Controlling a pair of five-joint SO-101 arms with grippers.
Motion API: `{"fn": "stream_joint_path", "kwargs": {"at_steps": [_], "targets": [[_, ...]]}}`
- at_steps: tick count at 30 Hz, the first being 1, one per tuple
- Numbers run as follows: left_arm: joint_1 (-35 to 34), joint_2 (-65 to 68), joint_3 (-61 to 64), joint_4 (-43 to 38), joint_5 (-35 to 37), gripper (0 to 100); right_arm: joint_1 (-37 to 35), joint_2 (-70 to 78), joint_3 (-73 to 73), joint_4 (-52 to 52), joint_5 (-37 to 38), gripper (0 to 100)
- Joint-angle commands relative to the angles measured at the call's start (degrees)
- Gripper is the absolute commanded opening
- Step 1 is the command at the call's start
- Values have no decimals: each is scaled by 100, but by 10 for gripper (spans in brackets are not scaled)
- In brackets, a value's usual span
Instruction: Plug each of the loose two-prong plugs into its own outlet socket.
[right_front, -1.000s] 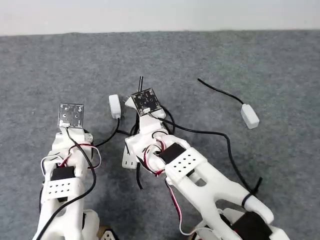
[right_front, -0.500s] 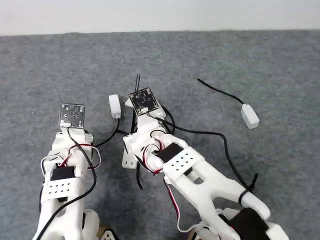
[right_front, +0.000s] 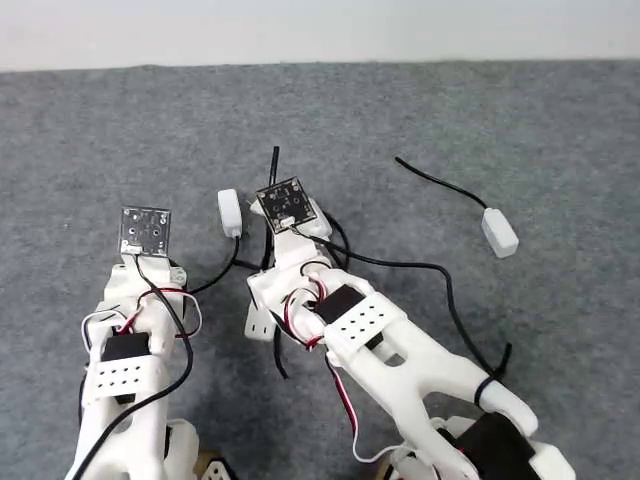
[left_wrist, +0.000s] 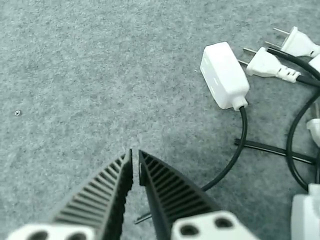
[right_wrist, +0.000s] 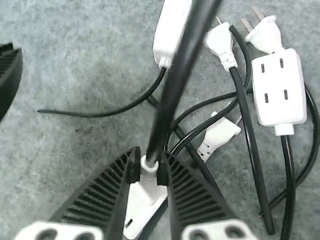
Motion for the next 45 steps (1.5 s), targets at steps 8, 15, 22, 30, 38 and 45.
{"fn": "stream_joint_path", "kwargs": {"at_steps": [8, 15, 22, 30, 38, 45], "targets": [[-26, -97, 4, -114, -70, 15, -321, -1147, 993, -347, 651, 8], [-26, -97, 4, -114, -79, 15, -330, -910, 1108, 22, 1116, 8], [-44, -97, 13, -114, -79, 15, -338, -57, 378, 426, 1213, 8], [-70, -97, 13, -114, -79, 16, -462, 945, -563, 1147, 1556, 8], [-70, -97, 13, -114, -79, 16, -576, 1007, -642, 1490, 1785, 8], [-70, -132, 13, -123, -79, 16, -602, 954, -668, 1262, 1723, 93]]}}
